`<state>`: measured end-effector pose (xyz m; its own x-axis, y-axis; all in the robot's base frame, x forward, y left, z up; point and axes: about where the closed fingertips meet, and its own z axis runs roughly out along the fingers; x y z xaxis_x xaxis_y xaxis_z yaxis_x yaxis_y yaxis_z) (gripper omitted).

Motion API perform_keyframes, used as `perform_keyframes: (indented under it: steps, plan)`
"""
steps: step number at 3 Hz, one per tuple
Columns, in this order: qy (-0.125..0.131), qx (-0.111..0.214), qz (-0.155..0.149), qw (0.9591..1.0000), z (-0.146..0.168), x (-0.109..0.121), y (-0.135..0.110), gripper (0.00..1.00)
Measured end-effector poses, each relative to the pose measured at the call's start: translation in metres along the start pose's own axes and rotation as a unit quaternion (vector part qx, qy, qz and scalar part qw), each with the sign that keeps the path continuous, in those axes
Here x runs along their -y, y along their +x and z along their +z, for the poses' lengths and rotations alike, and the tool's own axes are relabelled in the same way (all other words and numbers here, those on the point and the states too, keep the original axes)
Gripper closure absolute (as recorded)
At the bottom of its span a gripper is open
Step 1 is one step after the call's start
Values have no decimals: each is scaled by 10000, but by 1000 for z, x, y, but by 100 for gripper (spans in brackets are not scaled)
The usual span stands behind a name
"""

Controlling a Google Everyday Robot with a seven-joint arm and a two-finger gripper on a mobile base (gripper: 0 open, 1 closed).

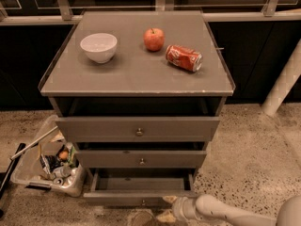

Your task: Close bottom drawer

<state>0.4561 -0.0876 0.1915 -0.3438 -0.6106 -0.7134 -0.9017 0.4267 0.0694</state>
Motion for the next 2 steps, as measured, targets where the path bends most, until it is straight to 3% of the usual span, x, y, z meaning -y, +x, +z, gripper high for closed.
perform_keyframes:
  steps: [1,2]
  plan:
    - [210,316,-594,9975,15,31,-36,61]
    - [667,372,-986,9922,25,90,-67,85]
